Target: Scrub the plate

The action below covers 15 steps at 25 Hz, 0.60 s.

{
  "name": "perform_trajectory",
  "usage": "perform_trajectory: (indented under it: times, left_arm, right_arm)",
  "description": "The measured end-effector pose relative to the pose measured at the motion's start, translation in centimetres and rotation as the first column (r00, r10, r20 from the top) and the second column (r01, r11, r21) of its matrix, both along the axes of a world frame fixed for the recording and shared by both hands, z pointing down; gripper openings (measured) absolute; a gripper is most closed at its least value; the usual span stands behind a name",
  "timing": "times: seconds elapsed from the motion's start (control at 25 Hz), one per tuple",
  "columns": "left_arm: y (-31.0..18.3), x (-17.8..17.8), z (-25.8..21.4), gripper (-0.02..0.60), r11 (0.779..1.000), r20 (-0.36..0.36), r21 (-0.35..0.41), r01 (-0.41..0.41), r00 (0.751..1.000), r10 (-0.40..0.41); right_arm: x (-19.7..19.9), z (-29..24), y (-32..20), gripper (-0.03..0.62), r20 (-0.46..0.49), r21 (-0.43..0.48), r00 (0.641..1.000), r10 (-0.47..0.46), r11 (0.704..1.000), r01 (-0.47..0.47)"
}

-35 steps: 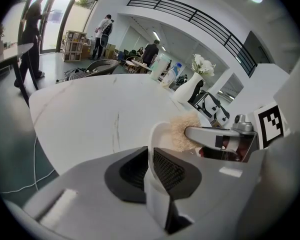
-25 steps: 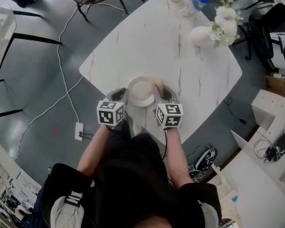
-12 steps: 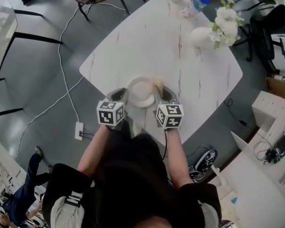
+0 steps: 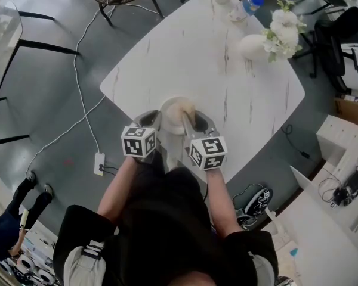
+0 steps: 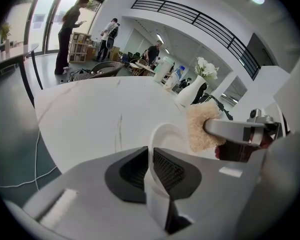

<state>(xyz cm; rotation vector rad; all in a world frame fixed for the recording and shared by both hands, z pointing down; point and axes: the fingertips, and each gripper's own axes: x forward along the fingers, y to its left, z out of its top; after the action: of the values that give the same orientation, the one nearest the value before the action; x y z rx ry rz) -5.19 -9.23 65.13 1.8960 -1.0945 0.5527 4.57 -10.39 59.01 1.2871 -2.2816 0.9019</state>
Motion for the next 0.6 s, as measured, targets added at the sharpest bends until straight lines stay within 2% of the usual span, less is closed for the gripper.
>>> perform_trajectory:
  times: [0.36,0.6]
  left_arm:
    - [0.1,-0.1,0.1,0.040,1.000,-0.003,0.000,0.002,1.000,-0.002]
    - [0.3,-0.3,0.2,0.040,1.000,-0.002,-0.005,-0.002,1.000,0.002]
  right_arm:
    - [-4.5,3.3,2.6,0.074,0.012,-0.099,0.994,-0.108,0.989,0.109]
    - [-5.2,4.8,3.4,0.074,0.029,-0.148,0.994,-0.106,0.983,0.109]
